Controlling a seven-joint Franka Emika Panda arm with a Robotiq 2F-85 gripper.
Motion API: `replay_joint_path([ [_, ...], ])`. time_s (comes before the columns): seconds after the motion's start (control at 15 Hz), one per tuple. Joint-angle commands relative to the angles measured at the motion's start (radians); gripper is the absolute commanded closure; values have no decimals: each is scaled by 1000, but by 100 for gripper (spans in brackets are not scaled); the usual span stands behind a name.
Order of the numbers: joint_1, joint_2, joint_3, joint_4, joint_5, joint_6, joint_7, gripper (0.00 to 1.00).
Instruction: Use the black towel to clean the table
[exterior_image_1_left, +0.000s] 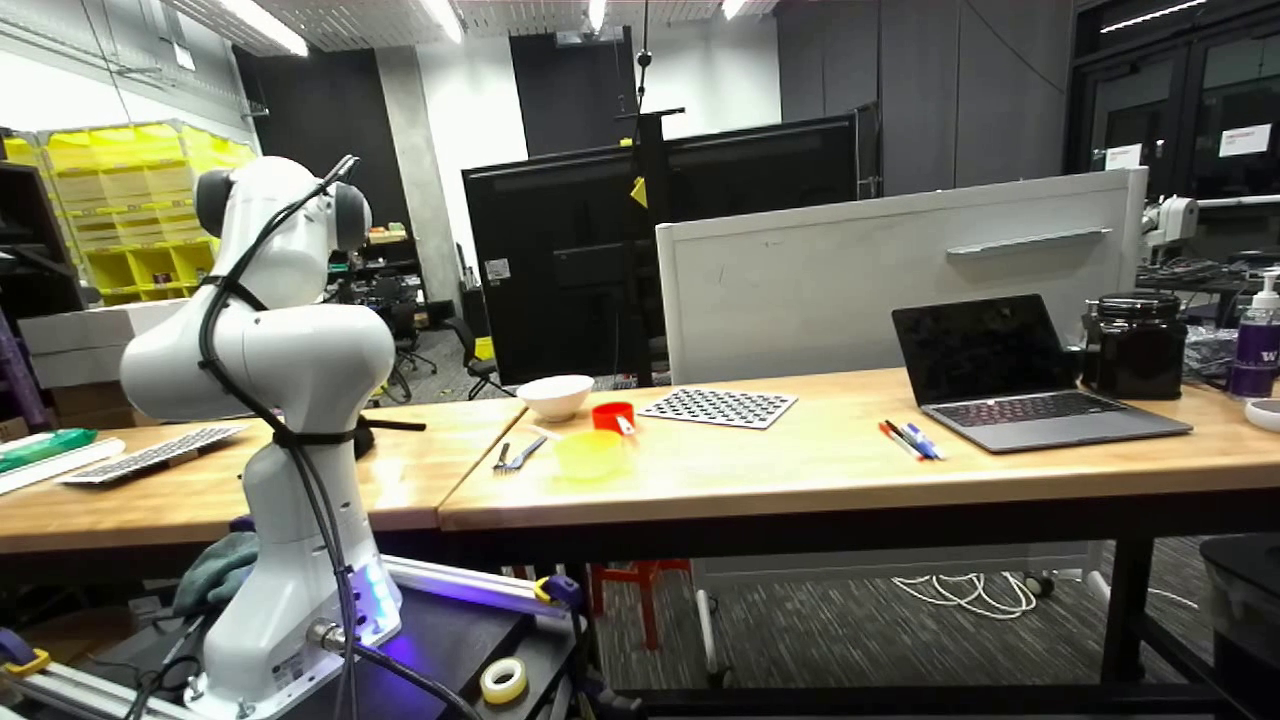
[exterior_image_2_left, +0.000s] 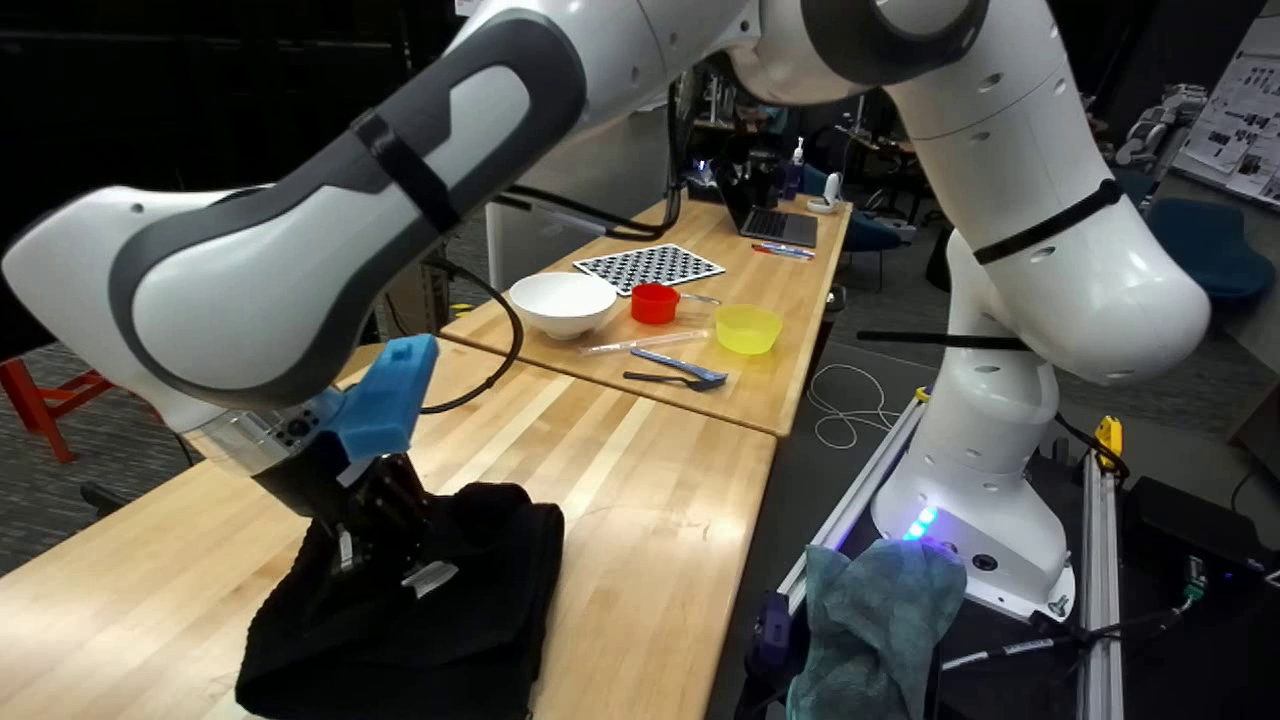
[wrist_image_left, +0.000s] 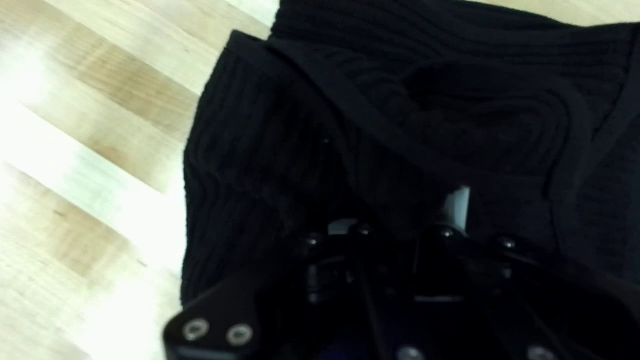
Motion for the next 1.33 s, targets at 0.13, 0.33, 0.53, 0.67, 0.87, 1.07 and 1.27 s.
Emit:
replay_joint_path([
  [0.13,35,123,-32,119,-3,12,0,96],
  [0.33,14,94,-42,83,7,23,-1,96],
  [0.53,-3,67,-49,43,12,33,-6,96],
  [0.67,-16,51,-53,21,11,45,-11,96],
  [0.87,-45,29,-56,-16,7,62,-23,96],
  [1.07,-85,4,-57,-59,5,87,-36,96],
  [1.27,-132,-33,-57,-116,0,120,-56,96],
])
